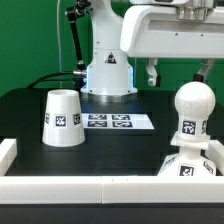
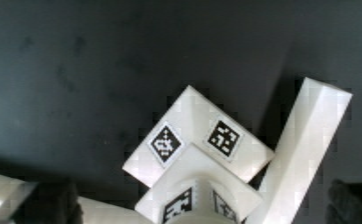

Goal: Assemble lamp

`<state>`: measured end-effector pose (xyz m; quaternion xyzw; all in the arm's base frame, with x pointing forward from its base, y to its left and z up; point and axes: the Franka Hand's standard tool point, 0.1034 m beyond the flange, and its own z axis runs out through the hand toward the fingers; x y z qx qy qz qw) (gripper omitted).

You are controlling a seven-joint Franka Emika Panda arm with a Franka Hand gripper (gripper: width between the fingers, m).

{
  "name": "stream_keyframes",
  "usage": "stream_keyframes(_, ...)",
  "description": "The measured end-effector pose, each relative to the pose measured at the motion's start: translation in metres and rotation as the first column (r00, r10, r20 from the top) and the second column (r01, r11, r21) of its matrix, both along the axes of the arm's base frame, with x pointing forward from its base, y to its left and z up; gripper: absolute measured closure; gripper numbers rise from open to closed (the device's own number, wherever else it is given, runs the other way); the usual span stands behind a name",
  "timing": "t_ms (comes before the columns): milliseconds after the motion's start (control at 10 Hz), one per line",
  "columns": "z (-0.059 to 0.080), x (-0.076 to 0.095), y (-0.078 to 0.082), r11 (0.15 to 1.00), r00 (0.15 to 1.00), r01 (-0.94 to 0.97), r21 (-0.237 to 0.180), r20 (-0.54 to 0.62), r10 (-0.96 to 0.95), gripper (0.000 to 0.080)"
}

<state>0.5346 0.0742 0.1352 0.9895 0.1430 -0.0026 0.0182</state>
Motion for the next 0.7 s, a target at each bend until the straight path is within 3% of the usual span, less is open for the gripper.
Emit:
stream_keyframes(200, 0.000, -0.002, -0.002, 1.000, 1.000, 0.011, 0.003, 0.007, -0.011, 0.0101)
stream_keyframes(300, -0.002, -0.018, -0.013, 0.998, 0.997, 0.064, 0.021, 0.033, -0.064, 0.0101)
stream_keyframes(400, -0.004, -0.040, -0.033, 0.992, 0.992, 0.120, 0.047, 0.018, -0.121, 0.0101)
stream_keyframes(500, 0.000, -0.042, -0.054, 0.984, 0.986, 0.167, 0.066, 0.011, -0.168, 0.0101)
stream_keyframes(700, -0.005, -0.052, -0.081, 0.982, 0.984, 0.174, 0.073, 0.013, -0.175, 0.0101)
